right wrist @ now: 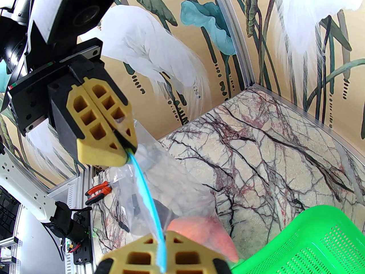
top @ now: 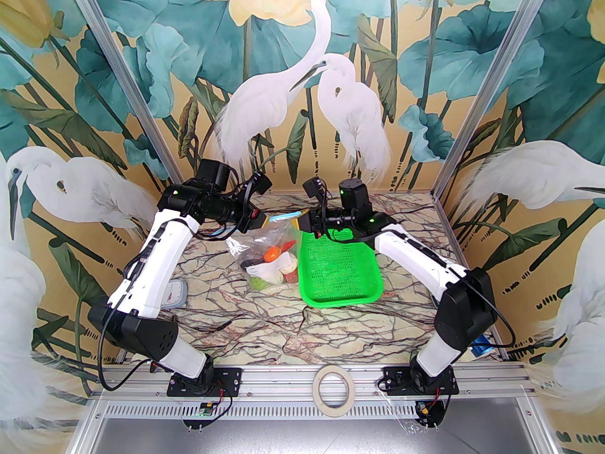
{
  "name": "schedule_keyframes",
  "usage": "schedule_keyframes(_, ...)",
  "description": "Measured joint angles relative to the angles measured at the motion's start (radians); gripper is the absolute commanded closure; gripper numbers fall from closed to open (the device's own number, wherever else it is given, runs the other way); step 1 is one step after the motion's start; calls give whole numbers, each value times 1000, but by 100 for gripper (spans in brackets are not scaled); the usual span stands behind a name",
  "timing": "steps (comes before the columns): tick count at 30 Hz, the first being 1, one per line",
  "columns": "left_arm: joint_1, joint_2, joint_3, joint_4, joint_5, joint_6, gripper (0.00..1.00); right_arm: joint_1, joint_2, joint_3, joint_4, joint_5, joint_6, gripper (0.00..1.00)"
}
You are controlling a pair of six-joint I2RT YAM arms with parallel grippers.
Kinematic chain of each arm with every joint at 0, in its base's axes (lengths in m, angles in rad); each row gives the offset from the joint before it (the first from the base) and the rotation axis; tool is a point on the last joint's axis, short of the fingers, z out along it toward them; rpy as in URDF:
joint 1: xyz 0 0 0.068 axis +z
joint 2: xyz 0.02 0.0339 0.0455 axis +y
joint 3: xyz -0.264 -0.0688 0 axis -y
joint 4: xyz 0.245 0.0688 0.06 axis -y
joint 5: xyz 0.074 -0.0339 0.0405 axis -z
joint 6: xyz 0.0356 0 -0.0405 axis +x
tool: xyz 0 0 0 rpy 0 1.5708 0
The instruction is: Place the food in the zip-top bag and seal the zipper
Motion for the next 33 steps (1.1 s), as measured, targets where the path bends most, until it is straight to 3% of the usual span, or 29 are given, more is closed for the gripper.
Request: schedule_keyframes(33, 51, -64, -90, 31, -152, -153, 100, 0, -19, -19, 8, 44, 25, 100)
